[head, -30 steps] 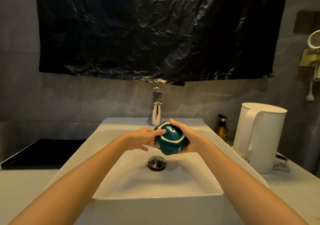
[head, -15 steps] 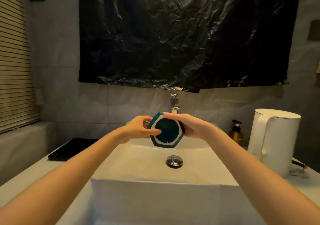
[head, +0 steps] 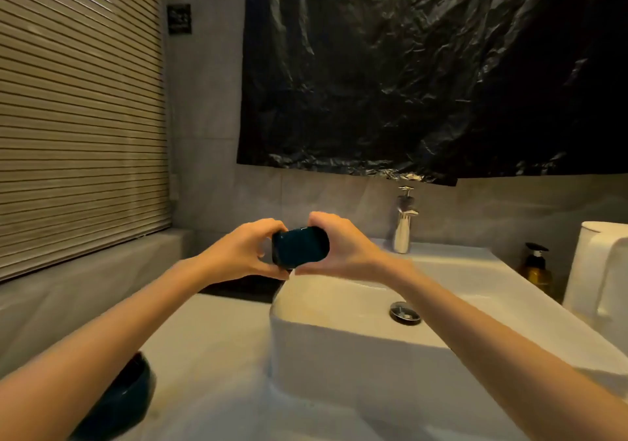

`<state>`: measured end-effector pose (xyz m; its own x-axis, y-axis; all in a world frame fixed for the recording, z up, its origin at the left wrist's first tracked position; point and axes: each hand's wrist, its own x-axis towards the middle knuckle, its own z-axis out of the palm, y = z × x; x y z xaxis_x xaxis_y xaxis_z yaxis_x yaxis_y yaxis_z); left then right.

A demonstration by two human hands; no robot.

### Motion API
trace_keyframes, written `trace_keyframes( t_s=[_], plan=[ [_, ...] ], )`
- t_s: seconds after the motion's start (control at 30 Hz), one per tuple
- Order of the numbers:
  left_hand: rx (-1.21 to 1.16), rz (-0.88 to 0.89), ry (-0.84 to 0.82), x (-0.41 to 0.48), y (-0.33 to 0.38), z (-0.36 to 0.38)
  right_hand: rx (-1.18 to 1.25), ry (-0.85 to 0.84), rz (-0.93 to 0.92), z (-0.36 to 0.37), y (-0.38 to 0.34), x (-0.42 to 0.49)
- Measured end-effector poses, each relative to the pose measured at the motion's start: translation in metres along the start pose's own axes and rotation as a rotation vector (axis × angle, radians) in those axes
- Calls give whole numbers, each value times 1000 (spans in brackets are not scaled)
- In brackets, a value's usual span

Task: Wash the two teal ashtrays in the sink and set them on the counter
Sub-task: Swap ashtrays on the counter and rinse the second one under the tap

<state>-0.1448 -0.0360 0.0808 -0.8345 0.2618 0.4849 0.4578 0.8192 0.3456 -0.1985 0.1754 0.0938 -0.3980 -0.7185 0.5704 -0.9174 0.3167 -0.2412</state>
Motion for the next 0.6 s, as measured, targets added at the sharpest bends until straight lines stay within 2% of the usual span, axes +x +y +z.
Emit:
trace_keyframes(
  t_s=[0.17, 0.37, 0.47, 0.6],
  plan=[
    [74, -12, -91, -50, -25, -32, 37, 32, -118, 54, -24, 15],
    [459, -59, -78, -97, -62, -40, 34, 10, -130, 122, -51, 26],
    [648, -131, -175, -113, -69, -31, -11, 13, -106, 159, -56, 21],
    [603, -201, -294, -131, -86, -15, -18, -33, -70, 204, -54, 10]
  ],
)
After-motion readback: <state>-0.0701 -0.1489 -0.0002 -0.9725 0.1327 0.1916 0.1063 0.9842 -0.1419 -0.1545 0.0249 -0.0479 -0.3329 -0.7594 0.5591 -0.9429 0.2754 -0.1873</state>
